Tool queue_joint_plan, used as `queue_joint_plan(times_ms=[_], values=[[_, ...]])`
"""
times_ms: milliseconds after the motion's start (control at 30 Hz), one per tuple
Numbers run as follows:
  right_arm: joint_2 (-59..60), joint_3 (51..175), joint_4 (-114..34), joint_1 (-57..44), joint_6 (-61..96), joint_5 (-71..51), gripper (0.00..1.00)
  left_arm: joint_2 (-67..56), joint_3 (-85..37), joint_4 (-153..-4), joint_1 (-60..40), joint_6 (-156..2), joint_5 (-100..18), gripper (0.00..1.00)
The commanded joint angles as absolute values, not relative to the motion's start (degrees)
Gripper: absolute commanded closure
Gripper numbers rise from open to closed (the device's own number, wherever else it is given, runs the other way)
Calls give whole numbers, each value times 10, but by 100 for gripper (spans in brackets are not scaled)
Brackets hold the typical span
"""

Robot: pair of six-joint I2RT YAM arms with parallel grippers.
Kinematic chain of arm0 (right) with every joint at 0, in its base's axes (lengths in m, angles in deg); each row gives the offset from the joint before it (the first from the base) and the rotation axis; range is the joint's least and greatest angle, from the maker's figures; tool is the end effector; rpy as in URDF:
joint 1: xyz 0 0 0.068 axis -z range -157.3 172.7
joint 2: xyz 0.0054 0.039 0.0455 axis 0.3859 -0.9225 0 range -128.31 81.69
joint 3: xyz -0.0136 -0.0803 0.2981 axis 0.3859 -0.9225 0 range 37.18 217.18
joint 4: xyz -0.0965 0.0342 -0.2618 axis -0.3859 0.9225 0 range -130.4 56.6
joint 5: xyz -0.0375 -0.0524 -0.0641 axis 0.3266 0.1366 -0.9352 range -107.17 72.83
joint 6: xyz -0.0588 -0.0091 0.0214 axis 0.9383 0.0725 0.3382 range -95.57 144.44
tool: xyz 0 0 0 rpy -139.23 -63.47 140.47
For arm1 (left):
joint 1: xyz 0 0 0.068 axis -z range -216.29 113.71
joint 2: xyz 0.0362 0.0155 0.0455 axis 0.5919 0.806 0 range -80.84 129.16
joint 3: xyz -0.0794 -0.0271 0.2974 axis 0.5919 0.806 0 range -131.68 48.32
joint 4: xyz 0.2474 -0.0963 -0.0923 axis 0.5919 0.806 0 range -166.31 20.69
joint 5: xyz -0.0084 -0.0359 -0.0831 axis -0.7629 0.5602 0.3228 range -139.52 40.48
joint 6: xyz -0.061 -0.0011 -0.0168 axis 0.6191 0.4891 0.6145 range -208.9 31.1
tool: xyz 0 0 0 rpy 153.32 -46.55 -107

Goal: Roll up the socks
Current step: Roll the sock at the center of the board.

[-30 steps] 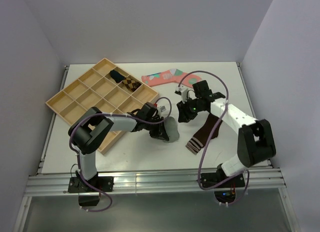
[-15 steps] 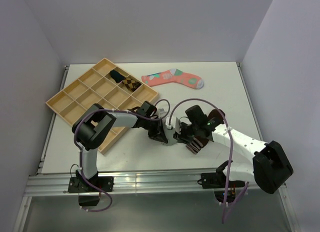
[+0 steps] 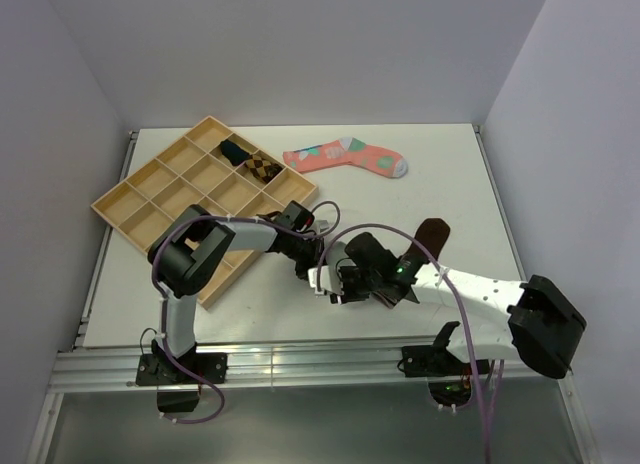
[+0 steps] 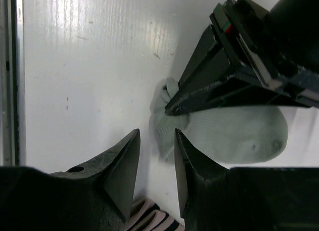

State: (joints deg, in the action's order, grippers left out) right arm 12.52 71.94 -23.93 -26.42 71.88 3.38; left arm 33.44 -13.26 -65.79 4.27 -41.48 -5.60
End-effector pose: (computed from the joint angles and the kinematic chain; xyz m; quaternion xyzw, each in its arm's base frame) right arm 0.1453 0.1938 0.2017 -0.7318 0.5724 0.1729 0.3269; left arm 0.2833 -0.2869 0.1157 -0.0325 -0.9058 0.4109 0.0981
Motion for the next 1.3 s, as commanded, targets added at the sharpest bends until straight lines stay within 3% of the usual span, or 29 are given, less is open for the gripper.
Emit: queue_joint_plan(times_ms=[0,700,800,1000,1267], values=[[108,713,-295,-287,729,-13,59,342,-154,-637,41,-431,-48,100],[8,709,-342,-317,751,-103,57,347,-183,-596,41,-449,-33,99],[5,707,-353,-316,744,-112,66,345,-179,-603,41,-447,-31,97],[15,720,-312,-312,725,-70,89,326,-139,-669,39,-406,-36,80],[36,756,-204,-278,707,29,89,267,-85,-778,29,-348,-130,73]])
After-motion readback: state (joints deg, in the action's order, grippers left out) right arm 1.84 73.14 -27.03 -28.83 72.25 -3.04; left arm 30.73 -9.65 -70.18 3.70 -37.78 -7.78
